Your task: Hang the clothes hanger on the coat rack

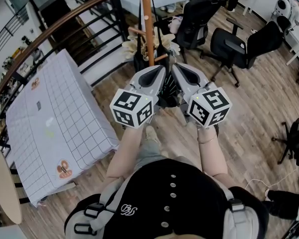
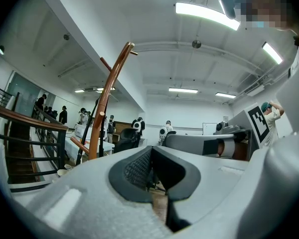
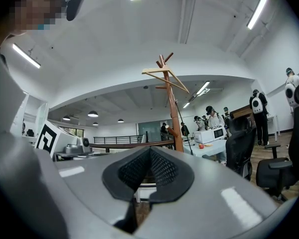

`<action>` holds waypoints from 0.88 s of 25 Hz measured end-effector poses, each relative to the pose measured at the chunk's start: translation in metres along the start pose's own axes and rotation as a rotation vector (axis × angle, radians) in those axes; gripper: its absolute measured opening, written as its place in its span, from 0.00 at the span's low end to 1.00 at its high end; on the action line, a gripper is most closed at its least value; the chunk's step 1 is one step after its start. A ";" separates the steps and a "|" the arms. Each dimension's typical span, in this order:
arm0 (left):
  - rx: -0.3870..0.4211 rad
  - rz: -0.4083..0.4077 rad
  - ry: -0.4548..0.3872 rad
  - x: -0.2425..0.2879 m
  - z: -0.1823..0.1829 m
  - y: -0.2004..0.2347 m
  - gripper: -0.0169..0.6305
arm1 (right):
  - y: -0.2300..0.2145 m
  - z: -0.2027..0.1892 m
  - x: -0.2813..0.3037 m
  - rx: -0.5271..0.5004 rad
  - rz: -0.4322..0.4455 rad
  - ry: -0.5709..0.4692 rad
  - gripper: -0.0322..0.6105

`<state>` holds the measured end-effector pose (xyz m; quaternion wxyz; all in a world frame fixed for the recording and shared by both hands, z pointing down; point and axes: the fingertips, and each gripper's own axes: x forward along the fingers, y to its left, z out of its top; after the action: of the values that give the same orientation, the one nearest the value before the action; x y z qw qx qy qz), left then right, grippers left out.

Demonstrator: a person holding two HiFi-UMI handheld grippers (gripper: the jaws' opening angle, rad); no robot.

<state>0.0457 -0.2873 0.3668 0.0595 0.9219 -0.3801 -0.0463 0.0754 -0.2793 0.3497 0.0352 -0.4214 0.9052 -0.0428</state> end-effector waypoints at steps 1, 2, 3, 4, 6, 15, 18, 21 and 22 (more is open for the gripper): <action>0.000 0.001 0.000 0.000 0.000 0.001 0.02 | -0.001 0.000 0.000 0.000 0.001 0.000 0.05; -0.001 0.003 -0.001 0.001 0.000 0.001 0.02 | -0.001 0.000 0.001 -0.001 0.003 0.001 0.05; -0.002 0.005 -0.001 0.002 -0.001 0.002 0.02 | -0.001 0.000 0.001 -0.003 0.005 0.003 0.05; -0.003 0.006 0.000 0.002 -0.001 0.002 0.02 | -0.001 -0.001 0.001 -0.004 0.007 0.004 0.05; -0.005 0.007 0.002 0.003 -0.002 0.001 0.02 | -0.001 -0.001 0.001 -0.005 0.009 0.009 0.05; -0.010 0.014 -0.001 -0.001 -0.002 0.002 0.02 | 0.001 0.002 0.001 -0.014 0.021 0.007 0.05; -0.007 0.006 0.010 -0.002 -0.004 0.001 0.02 | 0.002 0.004 0.003 -0.010 0.024 -0.001 0.05; -0.002 0.001 0.011 -0.005 -0.003 0.001 0.02 | 0.006 0.004 0.006 -0.008 0.029 -0.005 0.05; -0.001 0.003 0.009 -0.006 -0.003 0.001 0.02 | 0.007 0.003 0.006 -0.009 0.032 -0.005 0.05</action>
<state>0.0409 -0.2836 0.3700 0.0616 0.9215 -0.3812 -0.0421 0.0661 -0.2798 0.3456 0.0362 -0.4071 0.9119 -0.0371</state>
